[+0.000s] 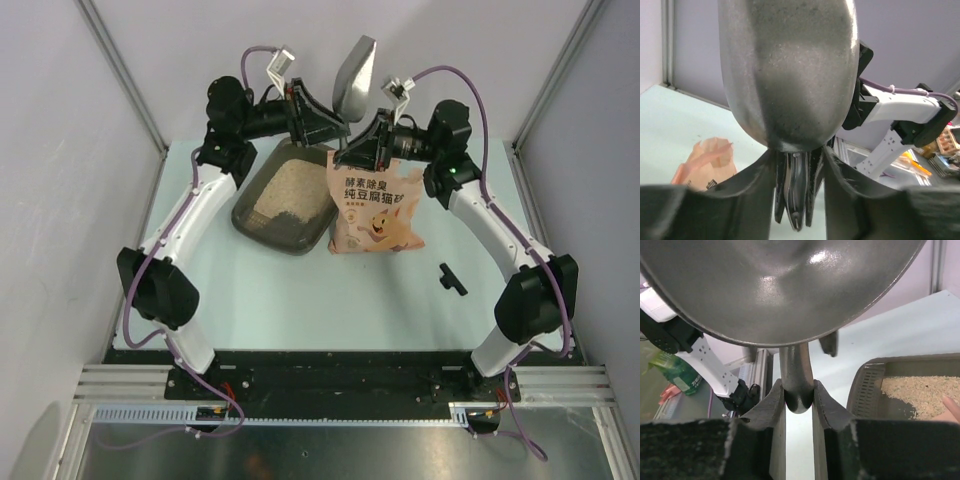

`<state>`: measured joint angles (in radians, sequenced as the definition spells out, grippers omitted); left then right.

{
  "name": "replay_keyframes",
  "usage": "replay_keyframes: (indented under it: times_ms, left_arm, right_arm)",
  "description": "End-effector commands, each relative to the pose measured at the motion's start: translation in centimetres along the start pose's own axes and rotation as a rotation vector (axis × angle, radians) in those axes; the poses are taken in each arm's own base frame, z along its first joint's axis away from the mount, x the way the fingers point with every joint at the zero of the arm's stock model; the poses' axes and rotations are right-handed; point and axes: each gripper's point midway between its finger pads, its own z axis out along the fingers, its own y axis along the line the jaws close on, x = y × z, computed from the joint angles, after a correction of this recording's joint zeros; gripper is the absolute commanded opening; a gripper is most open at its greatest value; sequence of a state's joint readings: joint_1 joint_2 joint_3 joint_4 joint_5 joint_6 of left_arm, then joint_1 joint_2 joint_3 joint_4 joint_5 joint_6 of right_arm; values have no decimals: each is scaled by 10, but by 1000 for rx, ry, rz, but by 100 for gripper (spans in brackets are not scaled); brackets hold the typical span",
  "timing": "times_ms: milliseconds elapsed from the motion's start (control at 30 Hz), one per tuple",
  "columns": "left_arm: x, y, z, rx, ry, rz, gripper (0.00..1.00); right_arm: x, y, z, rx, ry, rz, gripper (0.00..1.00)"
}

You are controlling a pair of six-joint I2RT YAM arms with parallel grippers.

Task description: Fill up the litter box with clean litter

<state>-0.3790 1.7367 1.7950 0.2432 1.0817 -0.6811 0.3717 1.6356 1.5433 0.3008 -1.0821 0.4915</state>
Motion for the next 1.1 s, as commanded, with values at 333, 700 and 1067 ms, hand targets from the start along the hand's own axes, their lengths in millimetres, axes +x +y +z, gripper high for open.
replay_keyframes:
  times_ms: [333, 700, 1067]
  left_arm:
    - [-14, 35, -71, -220, -23, 198, 96]
    - [-32, 33, -101, -445, 42, 382, 99]
    - [-5, 27, -107, -478, 39, 190, 99]
  right_arm:
    - [19, -54, -93, 545, 392, -468, 0]
    - [56, -50, -107, 710, 933, -905, 0]
    - [43, -59, -111, 811, 1005, -981, 0]
